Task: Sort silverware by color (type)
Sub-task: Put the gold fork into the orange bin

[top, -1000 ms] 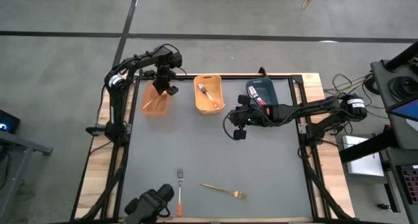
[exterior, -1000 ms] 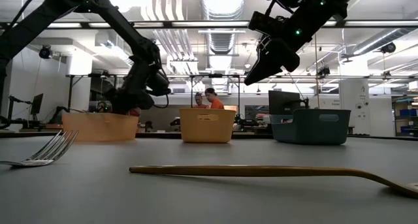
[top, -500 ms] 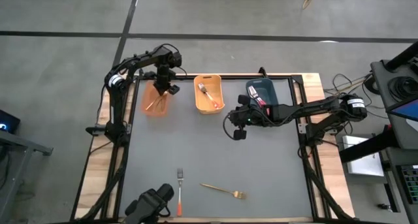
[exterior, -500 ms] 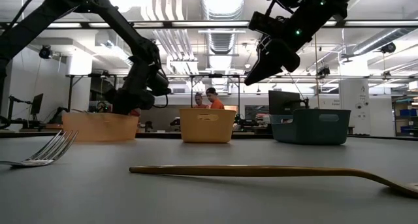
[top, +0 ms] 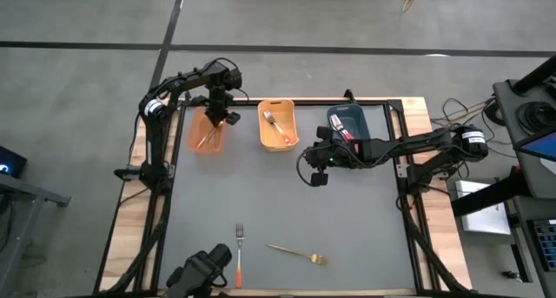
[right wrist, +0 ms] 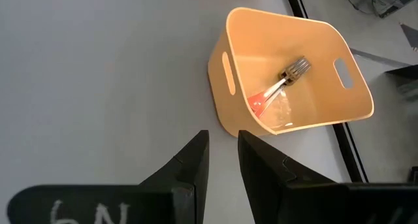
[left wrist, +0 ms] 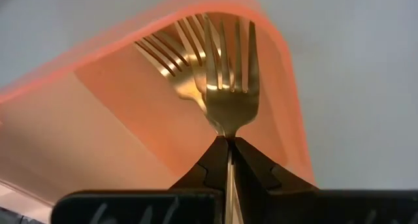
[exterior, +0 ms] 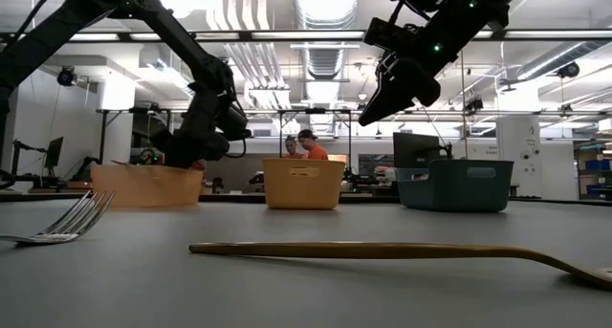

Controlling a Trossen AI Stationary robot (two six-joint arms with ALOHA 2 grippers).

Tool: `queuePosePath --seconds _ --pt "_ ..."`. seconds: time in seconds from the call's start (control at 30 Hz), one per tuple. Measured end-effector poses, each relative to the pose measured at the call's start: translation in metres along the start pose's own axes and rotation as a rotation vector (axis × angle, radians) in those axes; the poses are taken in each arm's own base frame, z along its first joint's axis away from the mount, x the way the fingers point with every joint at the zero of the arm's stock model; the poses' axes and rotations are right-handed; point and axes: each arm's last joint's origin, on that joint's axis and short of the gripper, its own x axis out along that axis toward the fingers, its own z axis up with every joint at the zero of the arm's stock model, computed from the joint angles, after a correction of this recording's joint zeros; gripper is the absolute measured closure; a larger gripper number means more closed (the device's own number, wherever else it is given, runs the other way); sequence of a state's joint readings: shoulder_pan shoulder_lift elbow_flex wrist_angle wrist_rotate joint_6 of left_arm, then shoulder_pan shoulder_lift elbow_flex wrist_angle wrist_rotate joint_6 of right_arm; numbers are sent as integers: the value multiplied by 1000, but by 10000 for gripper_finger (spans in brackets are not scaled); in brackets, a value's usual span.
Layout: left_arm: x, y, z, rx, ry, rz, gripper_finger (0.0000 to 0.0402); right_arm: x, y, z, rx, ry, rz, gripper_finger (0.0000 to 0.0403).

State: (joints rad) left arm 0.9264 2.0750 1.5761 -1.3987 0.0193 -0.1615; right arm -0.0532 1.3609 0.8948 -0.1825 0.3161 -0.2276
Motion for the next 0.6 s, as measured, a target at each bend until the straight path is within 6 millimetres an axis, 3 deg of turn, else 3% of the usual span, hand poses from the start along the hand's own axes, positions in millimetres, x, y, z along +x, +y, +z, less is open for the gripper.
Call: queuePosePath --seconds 0.6 --pt "0 0 3 -8 -29 1 401 0 0 0 -3 0 0 330"
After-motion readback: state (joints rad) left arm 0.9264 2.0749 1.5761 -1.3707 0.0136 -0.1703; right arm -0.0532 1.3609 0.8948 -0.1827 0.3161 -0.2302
